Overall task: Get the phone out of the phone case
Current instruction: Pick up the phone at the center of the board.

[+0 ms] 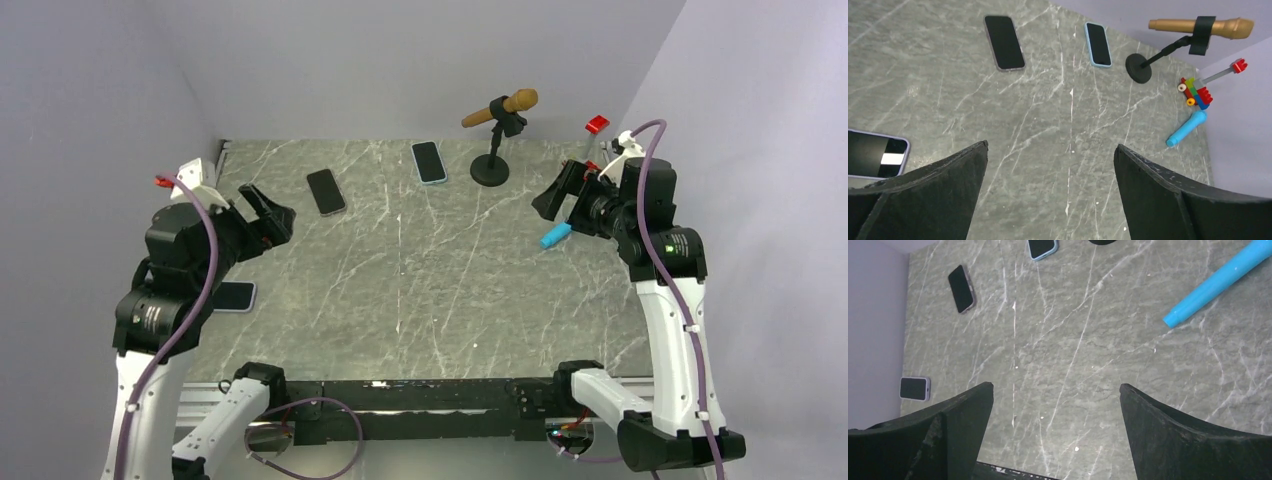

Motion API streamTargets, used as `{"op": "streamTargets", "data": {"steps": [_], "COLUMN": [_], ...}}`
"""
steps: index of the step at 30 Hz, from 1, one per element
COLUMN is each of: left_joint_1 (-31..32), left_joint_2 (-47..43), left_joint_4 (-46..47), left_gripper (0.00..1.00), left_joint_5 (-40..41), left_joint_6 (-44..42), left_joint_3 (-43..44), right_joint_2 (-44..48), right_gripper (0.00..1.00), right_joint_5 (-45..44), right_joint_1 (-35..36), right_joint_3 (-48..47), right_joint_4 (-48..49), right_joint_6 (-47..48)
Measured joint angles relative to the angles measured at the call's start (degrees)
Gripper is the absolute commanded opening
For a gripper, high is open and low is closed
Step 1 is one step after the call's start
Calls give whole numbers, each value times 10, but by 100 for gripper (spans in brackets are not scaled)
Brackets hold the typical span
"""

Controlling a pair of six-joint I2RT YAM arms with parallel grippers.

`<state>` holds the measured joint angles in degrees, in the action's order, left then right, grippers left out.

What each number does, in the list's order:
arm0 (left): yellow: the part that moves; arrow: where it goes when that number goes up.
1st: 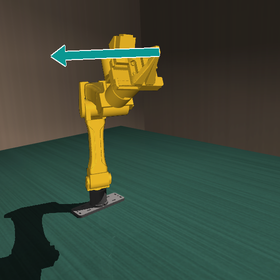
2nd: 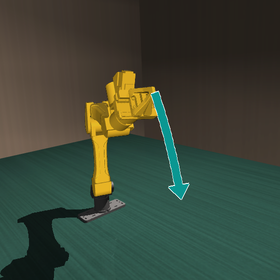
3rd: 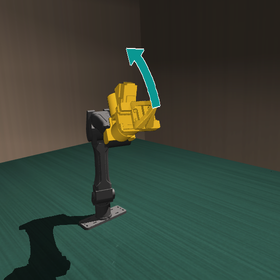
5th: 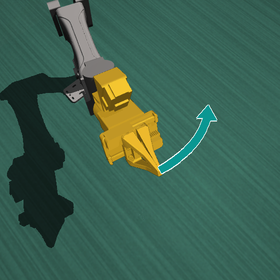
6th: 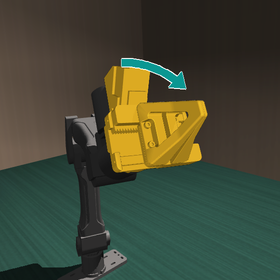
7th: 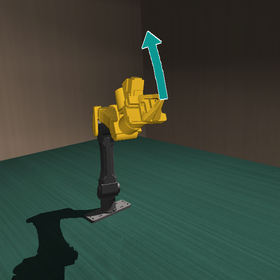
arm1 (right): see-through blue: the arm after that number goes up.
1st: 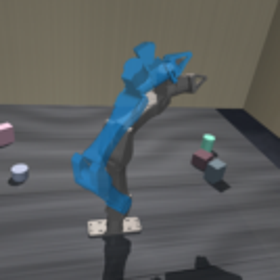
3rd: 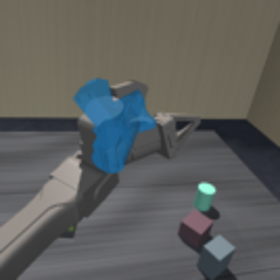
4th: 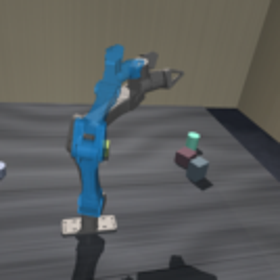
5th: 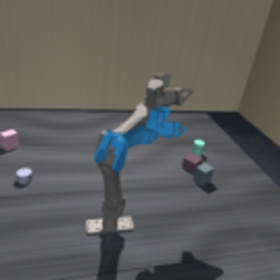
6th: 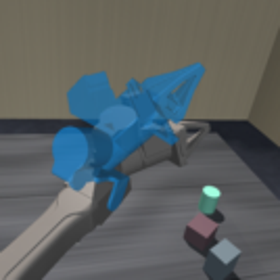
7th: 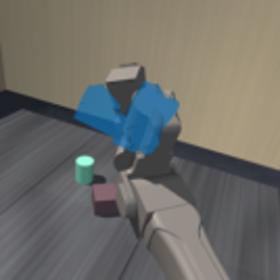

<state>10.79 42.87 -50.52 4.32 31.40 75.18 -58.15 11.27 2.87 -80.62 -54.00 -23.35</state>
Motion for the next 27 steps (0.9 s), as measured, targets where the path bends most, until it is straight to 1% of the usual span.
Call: {"op": "streamTargets", "data": {"steps": [7, 11, 13, 18, 21, 25, 27], "left_joint_1": [0, -3, -16, -67, -118, -193, -226], "left_joint_2": [46, 76, 93, 136, 174, 253, 284], "left_joint_4": [-14, -17, -18, -30, -45, -75, -73], "left_gripper": [99, 99, 99, 99, 99, 99, 99], "left_joint_5": [-1, 3, 2, 2, 11, 27, 40], "left_joint_6": [35, 55, 63, 86, 104, 125, 131], "left_joint_3": [-19, -36, -49, -80, -95, -108, -122], "right_joint_2": [12, -1, -9, -28, -40, -51, -58], "right_gripper": [100, 100, 100, 100, 100, 100, 100], "right_joint_5": [16, 49, 64, 86, 86, 86, 86], "right_joint_1": [-1, -1, -1, 4, 20, 50, 66], "right_joint_3": [-17, -23, -23, -25, -33, -41, -48], "right_joint_4": [-6, -8, -8, -11, -13, -13, -15], "right_joint_6": [-2, -5, -5, -2, 1, 9, 14]}}
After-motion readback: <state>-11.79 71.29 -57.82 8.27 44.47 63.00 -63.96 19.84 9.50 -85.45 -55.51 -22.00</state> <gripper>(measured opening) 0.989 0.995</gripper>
